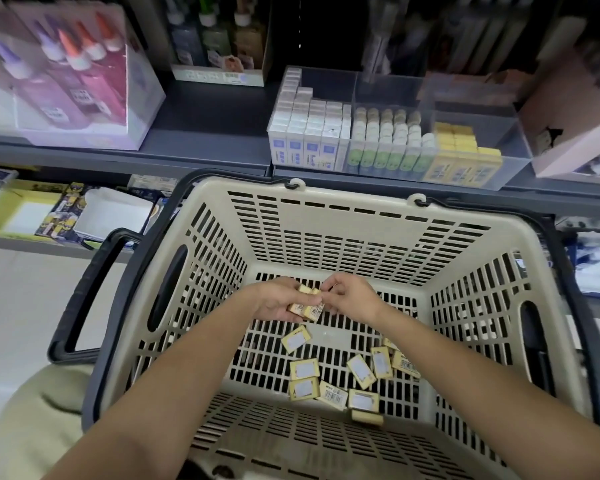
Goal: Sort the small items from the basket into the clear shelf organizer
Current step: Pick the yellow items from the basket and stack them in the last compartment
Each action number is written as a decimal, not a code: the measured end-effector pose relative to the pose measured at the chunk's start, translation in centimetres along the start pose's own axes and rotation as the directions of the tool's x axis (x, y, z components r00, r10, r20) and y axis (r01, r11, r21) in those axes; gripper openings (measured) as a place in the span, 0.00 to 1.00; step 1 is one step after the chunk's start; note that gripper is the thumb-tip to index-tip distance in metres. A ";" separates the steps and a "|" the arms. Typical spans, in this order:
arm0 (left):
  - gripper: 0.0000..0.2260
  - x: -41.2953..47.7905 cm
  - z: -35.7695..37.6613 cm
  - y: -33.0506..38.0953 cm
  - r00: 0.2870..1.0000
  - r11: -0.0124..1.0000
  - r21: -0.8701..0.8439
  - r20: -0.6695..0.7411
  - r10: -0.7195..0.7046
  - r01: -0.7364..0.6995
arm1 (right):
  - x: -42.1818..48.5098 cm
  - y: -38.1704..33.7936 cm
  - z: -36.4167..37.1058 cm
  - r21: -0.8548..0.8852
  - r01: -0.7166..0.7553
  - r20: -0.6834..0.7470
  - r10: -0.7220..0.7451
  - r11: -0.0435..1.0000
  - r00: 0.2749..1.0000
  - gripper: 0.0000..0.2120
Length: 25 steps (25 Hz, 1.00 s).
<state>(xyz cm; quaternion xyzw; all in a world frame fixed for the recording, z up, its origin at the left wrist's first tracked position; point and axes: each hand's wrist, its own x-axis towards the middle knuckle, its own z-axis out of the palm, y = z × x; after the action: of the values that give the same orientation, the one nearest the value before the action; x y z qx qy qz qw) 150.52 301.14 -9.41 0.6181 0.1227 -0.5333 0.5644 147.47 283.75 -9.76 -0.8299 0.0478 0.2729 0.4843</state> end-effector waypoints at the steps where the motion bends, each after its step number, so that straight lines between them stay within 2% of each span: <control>1: 0.16 -0.1 -0.3 -0.1 1.000 1.000 -0.006 0.016 -0.011 0.011 | -0.1 0.1 0.4 0.064 -0.025 0.005 0.024 0.998 1.000 0.08; 3: 0.17 -0.2 -0.9 -0.3 1.000 1.000 -0.011 0.001 -0.027 0.027 | -0.3 0.4 1.5 0.117 -0.077 0.044 0.072 0.990 0.996 0.12; 4: 0.16 -0.3 -1.3 -0.4 0.999 0.999 -0.007 -0.023 -0.035 0.035 | -0.5 0.6 2.1 0.047 -0.076 0.081 0.072 0.996 0.994 0.14; 6: 0.13 -0.6 -2.1 -0.7 0.997 0.999 0.001 -0.066 -0.050 0.050 | -1.0 1.3 3.5 -0.268 0.033 0.200 0.022 0.963 0.980 0.18; 8: 0.13 -0.7 -2.6 -0.9 0.993 0.999 0.002 -0.112 -0.043 0.044 | -1.4 1.6 4.7 -0.571 0.217 0.293 -0.051 0.792 0.955 0.23; 10: 0.12 -0.6 -2.9 -1.1 0.985 1.000 0.012 -0.170 -0.009 0.011 | -1.4 1.6 5.2 -0.709 0.334 0.340 -0.115 0.621 0.934 0.21; 11: 0.12 -0.6 -3.0 -1.1 0.981 1.000 0.015 -0.194 0.007 -0.004 | -1.3 1.5 5.1 -0.725 0.347 0.343 -0.125 0.595 0.931 0.20; 12: 0.12 -0.7 -3.0 -1.1 0.978 1.000 0.014 -0.207 0.019 -0.016 | -1.2 1.4 4.7 -0.709 0.336 0.333 -0.126 0.620 0.934 0.18; 13: 0.13 -0.7 -3.1 -1.0 0.978 1.000 0.010 -0.208 0.024 -0.023 | -1.0 1.2 4.2 -0.657 0.307 0.316 -0.118 0.689 0.941 0.17; 15: 0.14 -0.8 -3.1 -0.9 0.980 1.000 -0.006 -0.198 0.021 -0.023 | -0.7 0.5 2.6 -0.475 0.223 0.266 -0.102 0.851 0.959 0.12; 17: 0.14 -0.9 -2.8 -0.6 0.985 0.999 -0.039 -0.170 0.019 -0.026 | -0.6 -0.5 0.8 -0.309 0.144 0.215 -0.078 0.940 0.973 0.07; 19: 0.13 -1.0 -2.0 0.0 0.995 0.995 -0.093 -0.088 0.036 -0.044 | -0.4 -1.4 -1.0 -0.261 0.118 0.197 -0.066 0.958 0.978 0.04; 22: 0.14 -1.2 -0.9 1.0 0.994 0.985 -0.144 0.036 0.102 -0.096 | -0.3 -2.7 -3.0 -0.265 0.123 0.210 -0.067 0.956 0.975 0.05; 25: 0.16 -1.6 0.1 2.1 0.986 0.981 -0.145 0.082 0.143 -0.130 | -0.5 -4.0 -4.7 -0.188 0.122 0.205 -0.082 0.975 0.975 0.04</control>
<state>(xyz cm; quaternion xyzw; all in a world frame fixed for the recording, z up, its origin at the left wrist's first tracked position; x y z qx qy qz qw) 151.41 301.06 -6.97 0.5589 0.0907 -0.5112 0.6466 150.31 281.88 -4.63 -0.8446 -0.0706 0.3313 0.4146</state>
